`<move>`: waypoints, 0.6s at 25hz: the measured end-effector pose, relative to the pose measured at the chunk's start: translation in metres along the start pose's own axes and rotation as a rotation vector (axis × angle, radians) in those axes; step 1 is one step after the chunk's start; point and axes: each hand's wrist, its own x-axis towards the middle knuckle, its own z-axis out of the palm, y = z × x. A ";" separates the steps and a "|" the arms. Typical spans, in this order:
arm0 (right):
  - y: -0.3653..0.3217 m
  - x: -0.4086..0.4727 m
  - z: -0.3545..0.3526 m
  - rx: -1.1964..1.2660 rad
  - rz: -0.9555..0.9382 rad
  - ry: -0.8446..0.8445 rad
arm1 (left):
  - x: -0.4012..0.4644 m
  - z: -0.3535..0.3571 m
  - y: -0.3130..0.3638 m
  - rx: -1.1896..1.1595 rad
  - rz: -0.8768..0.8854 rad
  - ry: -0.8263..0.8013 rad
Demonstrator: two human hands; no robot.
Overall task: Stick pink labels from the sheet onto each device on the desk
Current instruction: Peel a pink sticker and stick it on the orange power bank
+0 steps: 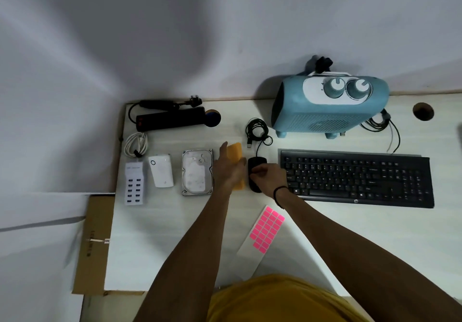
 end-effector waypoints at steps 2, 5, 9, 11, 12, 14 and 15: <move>0.005 0.003 -0.001 -0.011 -0.011 0.026 | 0.006 0.009 -0.001 0.218 0.031 0.075; 0.007 0.008 -0.001 -0.022 -0.022 0.031 | 0.009 0.019 -0.001 0.304 0.047 0.140; 0.004 0.012 -0.002 -0.038 -0.052 0.021 | 0.011 0.021 0.001 0.406 0.040 0.184; 0.003 0.013 -0.003 -0.045 -0.075 0.016 | 0.011 0.020 0.003 0.415 0.041 0.181; 0.003 0.013 -0.004 -0.047 -0.084 0.017 | 0.011 0.020 0.004 0.417 0.046 0.180; 0.004 0.012 -0.007 -0.047 -0.091 0.021 | 0.009 0.019 0.004 0.433 0.048 0.177; 0.005 0.010 -0.009 -0.048 -0.095 0.025 | 0.008 0.017 0.004 0.440 0.042 0.169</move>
